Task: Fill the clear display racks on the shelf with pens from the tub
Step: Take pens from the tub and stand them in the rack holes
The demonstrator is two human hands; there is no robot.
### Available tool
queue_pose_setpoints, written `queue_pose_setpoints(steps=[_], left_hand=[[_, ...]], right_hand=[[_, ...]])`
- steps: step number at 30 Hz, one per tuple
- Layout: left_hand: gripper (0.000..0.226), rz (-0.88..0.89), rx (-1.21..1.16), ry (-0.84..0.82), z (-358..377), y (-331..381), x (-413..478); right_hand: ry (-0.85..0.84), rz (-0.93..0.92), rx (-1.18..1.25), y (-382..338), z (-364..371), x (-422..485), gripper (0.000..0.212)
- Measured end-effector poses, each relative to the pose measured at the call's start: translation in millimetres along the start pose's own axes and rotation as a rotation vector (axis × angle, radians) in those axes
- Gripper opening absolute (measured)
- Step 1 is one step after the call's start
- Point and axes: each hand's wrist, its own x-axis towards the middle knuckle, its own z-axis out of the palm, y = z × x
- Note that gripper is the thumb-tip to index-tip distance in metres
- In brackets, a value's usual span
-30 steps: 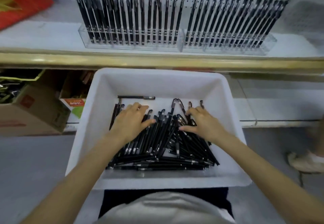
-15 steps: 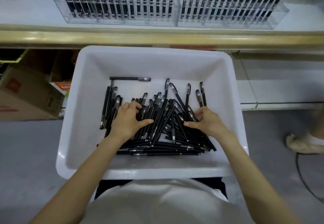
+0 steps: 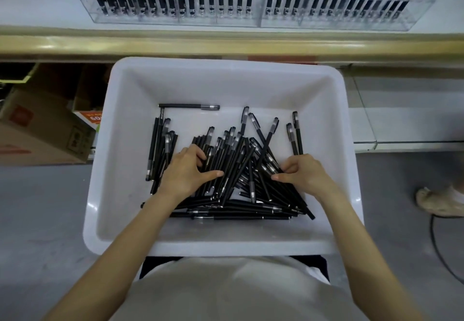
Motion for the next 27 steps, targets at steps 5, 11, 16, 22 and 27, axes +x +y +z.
queue_pose_setpoints(steps=[5, 11, 16, 22, 27], left_hand=[[0.056, -0.044, -0.054, -0.016, -1, 1, 3], [0.052, -0.048, -0.174, -0.025, -5, 4, 6], [0.039, 0.04, -0.125, -0.155, -2, 25, 8], [0.034, 0.09, -0.08, -0.154, 22, 45, 13], [0.029, 0.08, -0.211, -0.09, 28, 62, 33]], right_hand=[[0.01, -0.05, -0.021, 1, 0, 1, 0.019], [-0.01, -0.134, -0.191, -2, -4, 1, 0.022], [0.021, -0.155, -0.299, -3, -5, 3, 0.028], [0.058, -0.159, -0.299, -6, -5, 2, 0.018], [0.077, -0.15, -0.272, -5, -6, 2, 0.015]])
